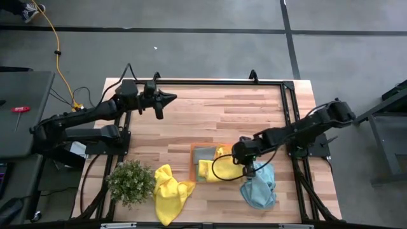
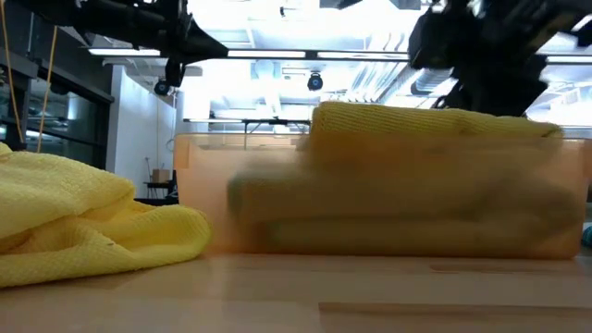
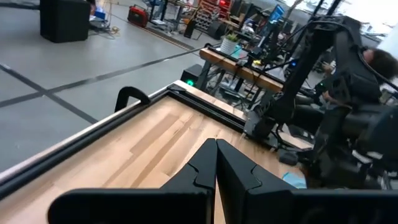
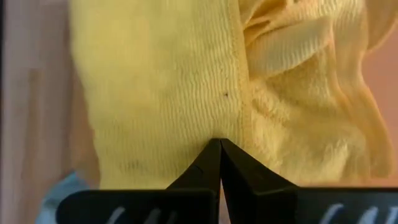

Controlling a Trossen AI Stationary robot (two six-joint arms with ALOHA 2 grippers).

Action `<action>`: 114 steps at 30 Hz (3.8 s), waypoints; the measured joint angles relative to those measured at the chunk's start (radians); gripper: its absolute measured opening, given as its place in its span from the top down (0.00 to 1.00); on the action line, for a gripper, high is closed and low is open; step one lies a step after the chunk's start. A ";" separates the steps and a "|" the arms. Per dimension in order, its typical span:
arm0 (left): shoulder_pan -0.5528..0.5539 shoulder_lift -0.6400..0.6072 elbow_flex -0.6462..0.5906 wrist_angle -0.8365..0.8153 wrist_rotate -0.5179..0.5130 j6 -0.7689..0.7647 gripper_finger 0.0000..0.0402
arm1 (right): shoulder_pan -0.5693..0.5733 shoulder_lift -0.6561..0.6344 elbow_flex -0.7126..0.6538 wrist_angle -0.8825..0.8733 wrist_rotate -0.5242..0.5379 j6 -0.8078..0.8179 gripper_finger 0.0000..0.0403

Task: Fold microfiber towels
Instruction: Put the right yellow microfiber towel into the orange bin, then fold the blue microfiber towel

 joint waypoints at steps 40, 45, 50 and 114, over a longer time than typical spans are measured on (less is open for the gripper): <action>-0.057 0.025 0.000 0.016 0.009 0.029 1.00 | 0.081 -0.314 -0.212 -0.138 -0.059 1.085 0.46; -0.057 0.025 0.000 0.016 0.008 0.029 1.00 | 0.076 -0.218 -0.212 -0.043 -0.074 1.086 0.43; -0.057 0.025 0.000 0.016 0.008 0.029 1.00 | 0.076 -0.150 -0.212 -0.045 -0.083 1.148 0.45; -0.052 0.774 0.084 0.000 -0.132 0.249 0.58 | -0.730 0.133 0.305 0.376 -0.230 0.342 1.00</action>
